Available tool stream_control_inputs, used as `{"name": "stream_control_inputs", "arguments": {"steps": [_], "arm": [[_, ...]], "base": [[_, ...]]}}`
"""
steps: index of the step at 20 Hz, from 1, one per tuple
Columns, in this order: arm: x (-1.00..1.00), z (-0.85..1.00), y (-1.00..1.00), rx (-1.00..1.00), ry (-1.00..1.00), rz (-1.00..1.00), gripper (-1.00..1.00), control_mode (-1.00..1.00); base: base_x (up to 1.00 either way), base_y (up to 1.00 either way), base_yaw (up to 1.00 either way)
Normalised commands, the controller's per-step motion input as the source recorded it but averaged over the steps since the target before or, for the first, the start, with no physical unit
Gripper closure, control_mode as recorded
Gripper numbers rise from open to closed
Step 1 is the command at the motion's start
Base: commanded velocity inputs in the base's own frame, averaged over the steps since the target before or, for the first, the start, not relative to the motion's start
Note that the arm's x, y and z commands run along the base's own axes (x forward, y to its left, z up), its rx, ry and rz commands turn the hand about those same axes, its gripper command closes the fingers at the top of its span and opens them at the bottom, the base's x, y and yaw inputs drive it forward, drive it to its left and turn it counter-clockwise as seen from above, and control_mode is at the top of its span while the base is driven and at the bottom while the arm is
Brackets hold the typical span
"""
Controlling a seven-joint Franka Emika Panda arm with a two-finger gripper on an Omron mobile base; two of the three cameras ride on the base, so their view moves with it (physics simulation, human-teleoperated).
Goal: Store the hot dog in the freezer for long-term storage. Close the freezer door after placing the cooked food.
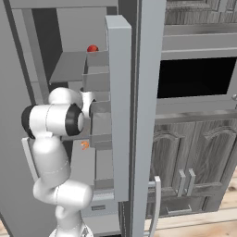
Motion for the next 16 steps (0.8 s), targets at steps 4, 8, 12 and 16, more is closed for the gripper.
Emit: {"name": "stream_control_inputs", "arguments": {"steps": [4, 8, 12, 16], "arm": [[0.13, -0.14, 0.0, 0.0, 0.0, 0.0, -1.0, -1.0], [0.12, -0.11, 0.0, 0.0, 0.0, 0.0, -1.0, -1.0], [0.08, -0.03, 0.0, 0.0, 0.0, 0.0, -1.0, -1.0], [0.0, 0.0, 0.03, 0.0, 0.0, 0.0, -1.0, -1.0]], "base": [[0.0, 0.0, 0.0], [0.0, 0.0, 0.0], [0.0, 0.0, 0.0], [0.0, 0.0, 0.0]]}}
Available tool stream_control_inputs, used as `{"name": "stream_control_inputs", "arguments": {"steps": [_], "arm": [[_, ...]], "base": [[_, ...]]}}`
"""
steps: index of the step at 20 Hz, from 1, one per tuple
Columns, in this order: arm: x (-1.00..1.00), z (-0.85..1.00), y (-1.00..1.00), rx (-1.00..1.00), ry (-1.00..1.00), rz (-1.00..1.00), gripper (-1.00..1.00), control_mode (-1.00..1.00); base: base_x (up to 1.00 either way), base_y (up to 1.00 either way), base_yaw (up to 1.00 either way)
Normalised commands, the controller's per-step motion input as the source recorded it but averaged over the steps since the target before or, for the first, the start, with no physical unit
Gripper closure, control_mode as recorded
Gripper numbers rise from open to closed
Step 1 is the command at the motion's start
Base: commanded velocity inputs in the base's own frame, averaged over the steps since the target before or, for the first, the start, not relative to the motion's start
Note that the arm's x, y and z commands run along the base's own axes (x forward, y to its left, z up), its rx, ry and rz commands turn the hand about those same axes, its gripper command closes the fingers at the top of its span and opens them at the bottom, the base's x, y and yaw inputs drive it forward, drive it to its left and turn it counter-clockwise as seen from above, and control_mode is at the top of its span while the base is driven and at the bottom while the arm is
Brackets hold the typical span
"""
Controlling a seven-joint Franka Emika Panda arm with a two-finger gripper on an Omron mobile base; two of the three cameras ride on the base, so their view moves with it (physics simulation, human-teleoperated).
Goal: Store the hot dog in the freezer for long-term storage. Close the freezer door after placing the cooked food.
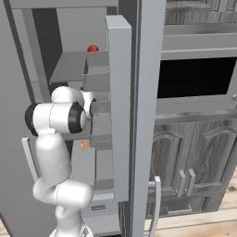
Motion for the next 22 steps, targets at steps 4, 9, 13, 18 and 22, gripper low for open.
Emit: {"name": "stream_control_inputs", "arguments": {"steps": [4, 9, 13, 18, 22], "arm": [[-0.1, 0.0, 0.0, 0.0, 0.0, -0.01, -1.0, -1.0], [-0.43, 0.0, 0.0, 0.0, -0.01, -0.01, -1.0, -1.0], [-0.51, 0.02, 0.0, 0.0, -0.05, 0.0, -1.0, -1.0], [-0.31, 0.21, 0.03, 0.0, 0.0, 0.0, -1.0, -1.0], [-0.23, 0.25, 0.0, 0.0, 0.0, 0.0, -1.0, -1.0]], "base": [[0.0, 0.0, 0.0], [0.0, 0.0, 0.0], [0.0, 0.0, 0.0], [0.0, 0.0, 0.0], [0.0, 0.0, 0.0]]}}
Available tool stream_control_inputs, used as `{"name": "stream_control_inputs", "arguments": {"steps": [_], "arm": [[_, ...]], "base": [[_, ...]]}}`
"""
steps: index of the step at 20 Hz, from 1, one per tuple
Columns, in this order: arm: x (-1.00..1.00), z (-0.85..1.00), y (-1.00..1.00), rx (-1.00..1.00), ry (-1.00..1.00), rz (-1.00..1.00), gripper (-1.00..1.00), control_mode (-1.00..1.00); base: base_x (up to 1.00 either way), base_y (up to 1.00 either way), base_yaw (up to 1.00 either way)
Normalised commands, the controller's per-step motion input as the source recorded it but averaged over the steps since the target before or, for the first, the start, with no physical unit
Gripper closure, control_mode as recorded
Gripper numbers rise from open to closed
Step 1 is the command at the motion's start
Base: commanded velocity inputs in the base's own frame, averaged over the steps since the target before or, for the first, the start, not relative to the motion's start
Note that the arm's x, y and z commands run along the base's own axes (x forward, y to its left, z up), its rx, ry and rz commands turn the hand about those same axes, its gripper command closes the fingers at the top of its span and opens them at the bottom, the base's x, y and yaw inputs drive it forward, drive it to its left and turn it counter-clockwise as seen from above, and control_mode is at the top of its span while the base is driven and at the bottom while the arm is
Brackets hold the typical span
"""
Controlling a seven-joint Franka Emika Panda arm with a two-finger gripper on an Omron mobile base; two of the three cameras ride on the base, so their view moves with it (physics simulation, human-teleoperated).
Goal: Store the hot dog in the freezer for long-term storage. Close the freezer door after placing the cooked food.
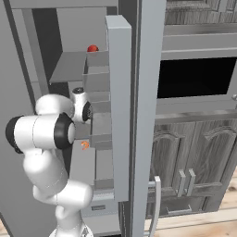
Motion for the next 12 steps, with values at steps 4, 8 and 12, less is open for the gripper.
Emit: {"name": "stream_control_inputs", "arguments": {"steps": [4, 8, 12], "arm": [[-0.35, 0.24, 0.0, 0.0, 0.0, 0.0, -1.0, -1.0], [-0.4, 0.16, 0.0, 0.0, 0.0, 0.0, -1.0, -1.0], [-0.35, 0.24, 0.02, 0.0, 0.0, 0.0, -1.0, -1.0]], "base": [[0.0, 0.0, 0.0], [0.0, 0.0, 0.0], [0.0, 0.0, 0.0]]}}
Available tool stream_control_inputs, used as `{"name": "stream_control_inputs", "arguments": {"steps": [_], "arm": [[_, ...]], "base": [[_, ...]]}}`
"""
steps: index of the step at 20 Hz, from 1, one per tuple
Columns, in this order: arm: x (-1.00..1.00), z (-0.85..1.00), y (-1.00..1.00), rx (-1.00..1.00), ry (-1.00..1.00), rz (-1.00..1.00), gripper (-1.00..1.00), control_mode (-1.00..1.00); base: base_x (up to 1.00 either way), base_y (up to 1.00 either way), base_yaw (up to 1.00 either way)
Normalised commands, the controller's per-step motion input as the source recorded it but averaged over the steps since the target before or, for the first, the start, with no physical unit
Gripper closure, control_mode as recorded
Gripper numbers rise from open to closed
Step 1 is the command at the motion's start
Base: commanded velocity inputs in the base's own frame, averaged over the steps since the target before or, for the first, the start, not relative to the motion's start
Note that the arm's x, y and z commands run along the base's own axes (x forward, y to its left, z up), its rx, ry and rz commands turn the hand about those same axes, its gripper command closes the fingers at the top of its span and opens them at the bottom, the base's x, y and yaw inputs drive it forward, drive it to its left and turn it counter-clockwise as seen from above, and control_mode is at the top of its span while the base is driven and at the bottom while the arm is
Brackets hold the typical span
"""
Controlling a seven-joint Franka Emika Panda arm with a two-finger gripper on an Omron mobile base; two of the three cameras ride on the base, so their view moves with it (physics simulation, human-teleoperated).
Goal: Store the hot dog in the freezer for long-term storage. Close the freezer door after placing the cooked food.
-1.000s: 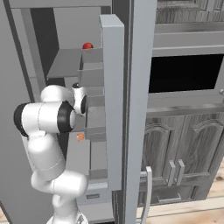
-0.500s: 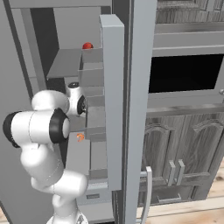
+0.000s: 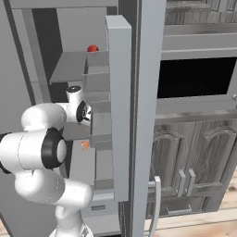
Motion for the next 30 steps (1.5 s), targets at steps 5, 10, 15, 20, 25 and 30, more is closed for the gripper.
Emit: {"name": "stream_control_inputs", "arguments": {"steps": [5, 10, 15, 20, 25, 30], "arm": [[-0.33, 0.22, 0.0, 0.0, 0.0, 0.0, -1.0, -1.0], [-0.34, 0.08, 0.0, 0.0, 0.0, 0.0, -1.0, -1.0], [-0.39, 0.13, 0.0, 0.0, 0.0, 0.0, -1.0, -1.0], [-0.48, 0.29, 0.0, 0.0, 0.0, 0.0, -1.0, -1.0], [-0.45, 0.3, 0.0, 0.0, 0.0, 0.0, -1.0, -1.0], [-0.53, 0.4, -0.03, 0.0, 0.0, 0.12, -1.0, -1.0]], "base": [[0.0, 0.0, 0.0], [0.0, 0.0, 0.0], [0.0, 0.0, 0.0], [0.0, 0.0, 0.0], [0.0, 0.0, 0.0], [0.0, 0.0, 0.0]]}}
